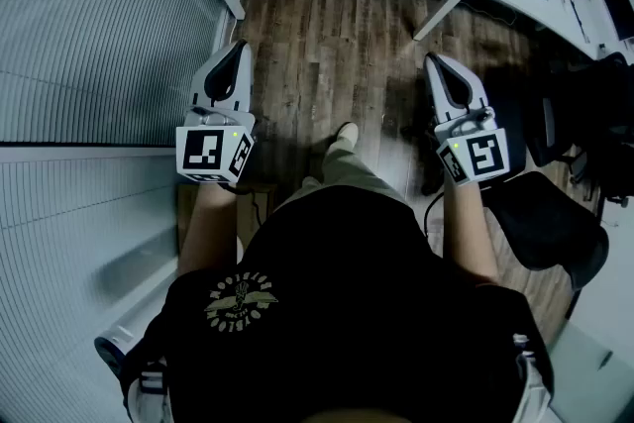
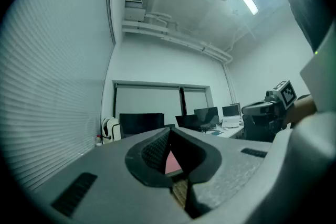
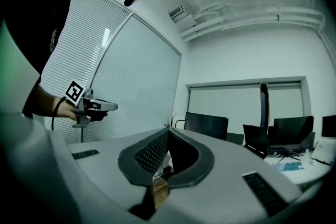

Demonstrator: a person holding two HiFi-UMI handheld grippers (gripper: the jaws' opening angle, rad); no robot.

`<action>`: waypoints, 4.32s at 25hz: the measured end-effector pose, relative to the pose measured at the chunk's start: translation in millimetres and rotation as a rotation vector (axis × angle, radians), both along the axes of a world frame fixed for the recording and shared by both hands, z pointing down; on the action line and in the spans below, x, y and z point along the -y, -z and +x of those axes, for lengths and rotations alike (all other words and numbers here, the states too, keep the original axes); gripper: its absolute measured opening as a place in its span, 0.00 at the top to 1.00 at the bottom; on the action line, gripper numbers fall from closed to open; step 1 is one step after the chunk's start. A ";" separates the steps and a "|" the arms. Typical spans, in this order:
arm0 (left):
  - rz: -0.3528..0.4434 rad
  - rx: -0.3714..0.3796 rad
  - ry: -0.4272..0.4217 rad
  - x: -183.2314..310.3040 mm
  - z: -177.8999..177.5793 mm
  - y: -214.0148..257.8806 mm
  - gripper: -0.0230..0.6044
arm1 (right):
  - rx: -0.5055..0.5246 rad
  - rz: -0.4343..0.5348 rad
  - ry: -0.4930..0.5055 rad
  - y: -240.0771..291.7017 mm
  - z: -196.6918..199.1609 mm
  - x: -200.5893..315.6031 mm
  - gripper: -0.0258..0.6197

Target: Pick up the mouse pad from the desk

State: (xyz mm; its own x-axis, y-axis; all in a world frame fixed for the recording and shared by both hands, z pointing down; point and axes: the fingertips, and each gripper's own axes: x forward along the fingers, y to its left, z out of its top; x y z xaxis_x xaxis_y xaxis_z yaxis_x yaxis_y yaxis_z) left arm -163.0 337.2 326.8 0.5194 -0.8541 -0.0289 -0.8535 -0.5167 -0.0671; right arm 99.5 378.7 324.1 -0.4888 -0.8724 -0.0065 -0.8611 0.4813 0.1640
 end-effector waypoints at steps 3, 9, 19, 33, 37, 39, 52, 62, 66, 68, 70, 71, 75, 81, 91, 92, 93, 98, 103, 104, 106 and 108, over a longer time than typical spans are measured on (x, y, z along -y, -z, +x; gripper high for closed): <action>-0.008 0.023 -0.011 18.2 8.4 -5.4 0.95 | -0.004 -0.005 0.004 -3.4 4.3 16.7 0.96; -0.028 0.011 0.017 68.9 7.8 -12.2 0.95 | 0.061 -0.048 0.013 -19.8 12.2 63.5 0.96; -0.037 0.004 0.041 140.0 7.0 -21.3 0.95 | 0.089 -0.091 0.021 -39.3 21.8 140.4 0.96; -0.030 -0.012 0.035 212.8 41.9 -19.0 0.95 | 0.116 -0.092 0.041 -38.9 55.6 216.3 0.96; -0.022 -0.028 0.049 233.9 50.6 -10.1 0.95 | 0.168 -0.073 0.048 -26.9 77.1 238.0 0.96; -0.012 -0.025 0.066 241.3 52.4 -7.5 0.95 | 0.173 -0.059 0.052 -24.0 86.9 245.4 0.96; 0.035 -0.027 0.142 241.5 49.2 16.0 0.95 | 0.225 -0.053 0.112 -16.7 101.6 269.6 0.96; -0.024 -0.012 0.110 263.7 51.7 -7.5 0.95 | 0.251 -0.080 0.095 -34.2 102.5 283.8 0.96; -0.026 -0.012 0.099 282.0 53.9 -5.7 0.95 | 0.247 -0.091 0.099 -34.1 99.9 299.7 0.96; -0.037 -0.010 0.095 289.7 53.8 -9.5 0.95 | 0.247 -0.095 0.099 -35.0 98.4 307.0 0.96; -0.049 -0.007 0.093 296.6 53.4 -14.6 0.95 | 0.247 -0.100 0.098 -37.4 97.4 313.5 0.96; -0.054 -0.007 0.094 301.0 53.1 -16.5 0.95 | 0.247 -0.104 0.098 -38.8 97.1 317.3 0.96; -0.070 -0.013 0.089 323.1 51.2 -23.5 0.95 | 0.248 -0.118 0.088 -44.5 94.9 335.4 0.96; -0.062 -0.015 0.063 363.5 53.7 -22.4 0.95 | 0.246 -0.115 0.068 -42.5 93.2 367.7 0.96; -0.064 -0.014 0.026 424.9 52.5 -20.8 0.95 | 0.244 -0.114 0.048 -38.9 85.1 421.5 0.96; -0.068 -0.015 0.024 430.5 50.6 -21.7 0.95 | 0.244 -0.113 0.048 -38.0 82.9 426.8 0.96; -0.072 -0.016 0.022 435.9 48.9 -22.4 0.95 | 0.243 -0.113 0.047 -37.3 80.7 431.7 0.96; -0.076 -0.018 0.006 462.3 41.4 -23.7 0.95 | 0.238 -0.117 0.038 -37.3 70.5 451.8 0.96; -0.078 -0.017 0.003 484.5 30.5 -26.7 0.95 | 0.232 -0.127 0.032 -39.7 60.2 469.6 0.96; -0.082 -0.017 0.003 489.8 28.0 -28.3 0.95 | 0.232 -0.130 0.030 -40.7 58.0 473.8 0.96; -0.088 -0.017 0.000 500.2 25.1 -31.0 0.95 | 0.230 -0.133 0.028 -42.6 54.7 482.7 0.96; -0.090 -0.016 -0.006 508.9 23.1 -33.4 0.95 | 0.230 -0.134 0.024 -44.4 51.3 490.6 0.96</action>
State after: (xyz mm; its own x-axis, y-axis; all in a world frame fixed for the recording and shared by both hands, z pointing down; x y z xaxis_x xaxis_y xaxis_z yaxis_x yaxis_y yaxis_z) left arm -139.8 -171.7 360.2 0.5244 -0.8506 0.0394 -0.8511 -0.5250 -0.0070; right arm 150.8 -111.9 368.5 -0.5088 -0.8609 -0.0048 -0.8562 0.5066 -0.1015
